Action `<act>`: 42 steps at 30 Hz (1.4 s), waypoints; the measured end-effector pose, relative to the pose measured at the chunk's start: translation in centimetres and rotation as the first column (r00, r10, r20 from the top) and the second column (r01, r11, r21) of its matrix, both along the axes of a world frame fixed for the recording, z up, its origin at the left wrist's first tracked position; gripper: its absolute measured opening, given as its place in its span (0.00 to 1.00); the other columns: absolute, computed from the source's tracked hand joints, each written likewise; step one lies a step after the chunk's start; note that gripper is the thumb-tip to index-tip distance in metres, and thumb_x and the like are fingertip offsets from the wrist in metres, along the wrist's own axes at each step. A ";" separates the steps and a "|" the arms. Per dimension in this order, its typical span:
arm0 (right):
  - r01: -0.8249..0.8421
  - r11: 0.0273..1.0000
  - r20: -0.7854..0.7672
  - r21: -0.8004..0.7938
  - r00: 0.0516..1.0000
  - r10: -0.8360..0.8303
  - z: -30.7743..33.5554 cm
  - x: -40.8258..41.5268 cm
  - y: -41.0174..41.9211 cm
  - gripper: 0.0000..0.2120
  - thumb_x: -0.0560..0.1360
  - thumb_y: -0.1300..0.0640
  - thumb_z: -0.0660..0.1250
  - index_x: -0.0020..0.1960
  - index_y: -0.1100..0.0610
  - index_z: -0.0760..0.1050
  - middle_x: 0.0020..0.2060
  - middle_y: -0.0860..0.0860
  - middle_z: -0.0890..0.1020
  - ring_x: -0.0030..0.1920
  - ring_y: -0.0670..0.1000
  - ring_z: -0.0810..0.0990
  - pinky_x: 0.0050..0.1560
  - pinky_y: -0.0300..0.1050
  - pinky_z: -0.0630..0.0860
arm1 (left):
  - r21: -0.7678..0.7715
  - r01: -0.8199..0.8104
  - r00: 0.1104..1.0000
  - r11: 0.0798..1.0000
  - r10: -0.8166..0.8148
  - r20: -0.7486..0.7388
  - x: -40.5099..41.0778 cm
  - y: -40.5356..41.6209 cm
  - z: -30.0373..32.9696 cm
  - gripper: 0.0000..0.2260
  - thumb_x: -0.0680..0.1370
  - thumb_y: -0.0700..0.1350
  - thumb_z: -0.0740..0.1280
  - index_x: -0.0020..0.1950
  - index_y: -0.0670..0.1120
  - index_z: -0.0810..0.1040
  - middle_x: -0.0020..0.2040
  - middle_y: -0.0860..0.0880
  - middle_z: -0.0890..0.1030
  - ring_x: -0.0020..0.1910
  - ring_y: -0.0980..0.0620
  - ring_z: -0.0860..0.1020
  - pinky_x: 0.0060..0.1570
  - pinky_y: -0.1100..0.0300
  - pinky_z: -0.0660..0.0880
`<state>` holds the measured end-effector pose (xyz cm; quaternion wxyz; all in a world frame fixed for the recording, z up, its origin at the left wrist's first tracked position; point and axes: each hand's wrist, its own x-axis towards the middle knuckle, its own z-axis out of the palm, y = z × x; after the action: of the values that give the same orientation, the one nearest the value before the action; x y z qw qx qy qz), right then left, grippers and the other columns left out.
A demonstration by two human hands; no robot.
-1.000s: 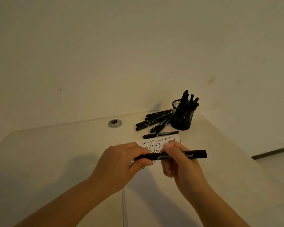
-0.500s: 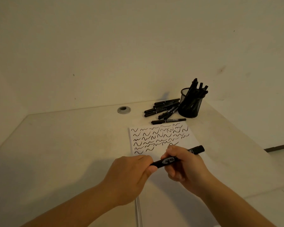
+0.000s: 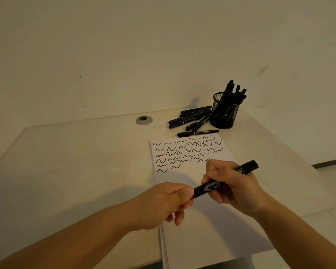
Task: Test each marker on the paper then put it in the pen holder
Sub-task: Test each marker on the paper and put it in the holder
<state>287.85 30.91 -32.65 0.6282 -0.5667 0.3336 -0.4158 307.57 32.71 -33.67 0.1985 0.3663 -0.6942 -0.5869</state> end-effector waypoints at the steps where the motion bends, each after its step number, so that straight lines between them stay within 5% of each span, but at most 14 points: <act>1: 0.058 0.998 0.106 0.029 0.992 -0.061 0.3 -1.2 -0.4 0.12 0.54 0.51 0.73 0.26 0.57 0.74 0.19 0.54 0.69 0.18 0.48 0.62 0.21 0.32 0.56 | 0.073 -0.027 0.999 0.997 0.029 -0.028 0.5 -0.1 0.0 0.14 0.76 0.55 0.55 0.31 0.53 0.69 0.23 0.57 0.69 0.25 0.61 0.71 0.30 0.70 0.66; 3: 0.248 0.964 0.273 0.092 0.925 -0.264 0.9 -4.8 -1.5 0.09 0.55 0.54 0.72 0.24 0.56 0.73 0.20 0.51 0.71 0.18 0.45 0.59 0.21 0.31 0.56 | 0.243 -0.178 0.975 0.954 0.204 -0.088 2.6 -0.5 0.1 0.14 0.74 0.55 0.63 0.31 0.49 0.70 0.22 0.55 0.66 0.22 0.59 0.69 0.25 0.69 0.64; 6: 0.462 0.884 0.203 0.066 0.862 -0.465 0.9 -7.9 -2.6 0.17 0.73 0.61 0.57 0.27 0.55 0.75 0.20 0.50 0.70 0.18 0.46 0.62 0.22 0.36 0.56 | 0.283 -0.369 0.885 0.886 0.428 -0.186 5.4 -2.0 0.1 0.14 0.71 0.55 0.59 0.33 0.46 0.69 0.23 0.54 0.65 0.23 0.57 0.68 0.24 0.68 0.64; 10: 0.525 0.850 -0.106 -0.035 0.844 -0.526 -0.9 -5.4 -3.5 0.10 0.76 0.64 0.61 0.40 0.56 0.79 0.27 0.49 0.76 0.26 0.46 0.71 0.25 0.36 0.66 | -0.093 -0.331 0.942 0.939 0.323 -0.092 3.8 -3.0 -0.5 0.12 0.75 0.53 0.58 0.37 0.47 0.71 0.27 0.53 0.75 0.30 0.57 0.76 0.30 0.68 0.68; 13: 0.526 0.850 -0.268 -0.018 0.817 -0.511 -1.5 -4.0 -4.3 0.09 0.73 0.64 0.66 0.45 0.52 0.81 0.33 0.49 0.80 0.31 0.45 0.76 0.30 0.38 0.71 | -0.381 -0.283 0.945 0.880 0.324 0.047 1.9 -3.0 -1.6 0.11 0.75 0.54 0.56 0.39 0.52 0.74 0.36 0.56 0.82 0.37 0.59 0.78 0.37 0.68 0.71; 16: 0.489 0.872 -0.338 -0.035 0.815 -0.470 -1.3 -1.5 -5.2 0.04 0.74 0.59 0.66 0.45 0.56 0.80 0.31 0.50 0.81 0.30 0.45 0.76 0.30 0.38 0.70 | -0.483 -0.232 0.945 0.844 0.313 0.094 0.9 -3.2 -2.1 0.10 0.75 0.56 0.55 0.43 0.56 0.75 0.43 0.57 0.82 0.44 0.61 0.79 0.46 0.62 0.75; 18: 0.447 0.890 -0.386 -0.094 0.807 -0.446 -1.5 0.4 -5.8 0.06 0.74 0.55 0.65 0.43 0.55 0.78 0.30 0.49 0.81 0.28 0.43 0.76 0.29 0.35 0.69 | -0.563 -0.169 0.937 0.809 0.309 0.163 0.6 -3.3 -2.7 0.13 0.75 0.57 0.55 0.47 0.52 0.75 0.45 0.52 0.82 0.46 0.53 0.79 0.48 0.51 0.75; 21: 0.494 0.848 -0.359 -0.191 0.769 -0.529 -2.7 2.0 -6.3 0.06 0.74 0.56 0.64 0.39 0.52 0.76 0.30 0.49 0.80 0.30 0.44 0.77 0.32 0.36 0.72 | -0.665 -0.081 0.929 0.742 0.299 0.220 0.6 -3.2 -3.6 0.16 0.76 0.57 0.54 0.51 0.48 0.75 0.45 0.52 0.78 0.44 0.52 0.76 0.46 0.50 0.72; 25: 0.531 0.822 -0.319 -0.208 0.757 -0.570 -4.1 1.8 -6.3 0.09 0.72 0.60 0.64 0.35 0.50 0.74 0.26 0.48 0.79 0.30 0.44 0.77 0.37 0.43 0.74 | -0.629 -0.058 0.952 0.775 0.232 0.198 0.9 -3.3 -3.6 0.18 0.76 0.59 0.52 0.52 0.49 0.75 0.45 0.54 0.77 0.44 0.55 0.75 0.47 0.56 0.71; 34: 0.356 0.858 -0.425 -0.370 0.757 -0.497 -4.3 2.2 -6.2 0.06 0.72 0.58 0.65 0.37 0.50 0.74 0.27 0.46 0.79 0.30 0.41 0.77 0.32 0.29 0.71 | -0.539 -0.051 0.952 0.841 0.203 0.227 1.0 -3.6 -3.7 0.19 0.76 0.61 0.53 0.48 0.49 0.76 0.45 0.52 0.78 0.44 0.53 0.75 0.46 0.52 0.71; 38: 0.426 0.826 -0.441 -0.370 0.702 -0.559 -4.4 1.9 -6.3 0.07 0.71 0.58 0.65 0.35 0.51 0.73 0.28 0.50 0.77 0.31 0.49 0.74 0.33 0.42 0.71 | -0.521 -0.050 0.950 0.852 0.202 0.240 1.0 -3.5 -3.6 0.16 0.77 0.56 0.55 0.48 0.48 0.76 0.45 0.50 0.78 0.44 0.51 0.75 0.46 0.51 0.71; 42: 0.413 0.798 -0.455 -0.439 0.663 -0.594 -4.4 2.0 -6.4 0.06 0.72 0.54 0.66 0.37 0.47 0.73 0.30 0.44 0.80 0.33 0.42 0.77 0.32 0.31 0.70 | -0.524 -0.049 0.951 0.851 0.200 0.236 1.0 -3.5 -3.5 0.22 0.74 0.61 0.52 0.47 0.46 0.75 0.45 0.49 0.78 0.44 0.50 0.75 0.46 0.50 0.71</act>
<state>289.87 24.50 -37.03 0.2631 -0.6360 0.5844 -0.4299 308.53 29.19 -37.21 0.2256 0.4246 -0.8206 -0.3090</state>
